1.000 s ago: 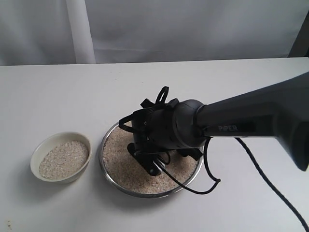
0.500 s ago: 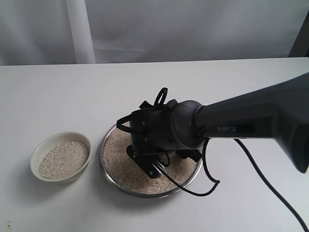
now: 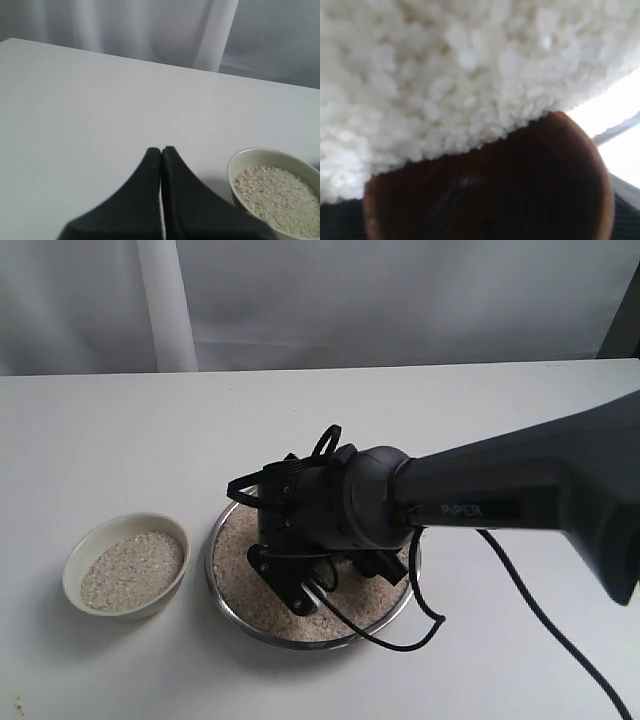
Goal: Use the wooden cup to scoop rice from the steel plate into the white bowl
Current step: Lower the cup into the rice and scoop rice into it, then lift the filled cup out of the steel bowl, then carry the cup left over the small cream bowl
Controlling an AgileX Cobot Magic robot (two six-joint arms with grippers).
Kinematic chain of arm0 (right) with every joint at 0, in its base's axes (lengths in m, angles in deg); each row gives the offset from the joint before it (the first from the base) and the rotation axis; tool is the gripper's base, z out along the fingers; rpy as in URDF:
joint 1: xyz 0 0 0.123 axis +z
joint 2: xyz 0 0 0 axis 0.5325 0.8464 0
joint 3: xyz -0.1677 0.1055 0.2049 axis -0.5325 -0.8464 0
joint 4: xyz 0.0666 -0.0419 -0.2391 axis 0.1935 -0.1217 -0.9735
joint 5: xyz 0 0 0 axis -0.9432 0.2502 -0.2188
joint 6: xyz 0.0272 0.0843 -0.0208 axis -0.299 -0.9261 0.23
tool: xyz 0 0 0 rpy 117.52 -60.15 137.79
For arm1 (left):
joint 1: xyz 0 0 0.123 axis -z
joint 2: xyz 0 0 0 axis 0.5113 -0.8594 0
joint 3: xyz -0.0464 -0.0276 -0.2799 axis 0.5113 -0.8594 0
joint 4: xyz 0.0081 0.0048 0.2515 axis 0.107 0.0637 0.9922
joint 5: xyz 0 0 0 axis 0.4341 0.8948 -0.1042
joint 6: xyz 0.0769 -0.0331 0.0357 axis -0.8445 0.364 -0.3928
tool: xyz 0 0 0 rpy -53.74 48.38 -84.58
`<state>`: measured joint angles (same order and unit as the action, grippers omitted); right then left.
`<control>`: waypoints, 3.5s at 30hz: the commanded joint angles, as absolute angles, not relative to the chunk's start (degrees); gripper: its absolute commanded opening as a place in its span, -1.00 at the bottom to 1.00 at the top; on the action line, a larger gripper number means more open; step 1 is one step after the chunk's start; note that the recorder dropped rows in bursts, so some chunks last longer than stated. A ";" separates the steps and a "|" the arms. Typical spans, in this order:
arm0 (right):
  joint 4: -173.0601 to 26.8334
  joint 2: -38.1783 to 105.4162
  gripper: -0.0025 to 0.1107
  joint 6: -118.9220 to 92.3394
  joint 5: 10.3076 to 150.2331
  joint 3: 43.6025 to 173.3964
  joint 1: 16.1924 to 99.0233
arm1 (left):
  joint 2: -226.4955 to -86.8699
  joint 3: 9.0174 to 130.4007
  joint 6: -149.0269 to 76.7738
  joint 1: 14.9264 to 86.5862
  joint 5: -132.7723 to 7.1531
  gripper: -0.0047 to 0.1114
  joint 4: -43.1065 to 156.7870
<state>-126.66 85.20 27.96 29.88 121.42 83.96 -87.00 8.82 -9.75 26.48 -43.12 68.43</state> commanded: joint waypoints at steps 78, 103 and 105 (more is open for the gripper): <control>-58.13 68.14 -0.96 40.22 53.90 115.86 70.51 | -86.87 9.02 -9.65 26.75 -43.48 -0.92 68.10; -84.44 77.18 -0.96 30.36 43.00 139.20 82.66 | -86.87 9.02 -9.65 26.75 -43.48 -0.92 68.10; -85.95 80.15 -0.96 30.36 41.66 143.97 84.36 | -86.87 9.02 -9.65 26.75 -43.48 -0.92 68.10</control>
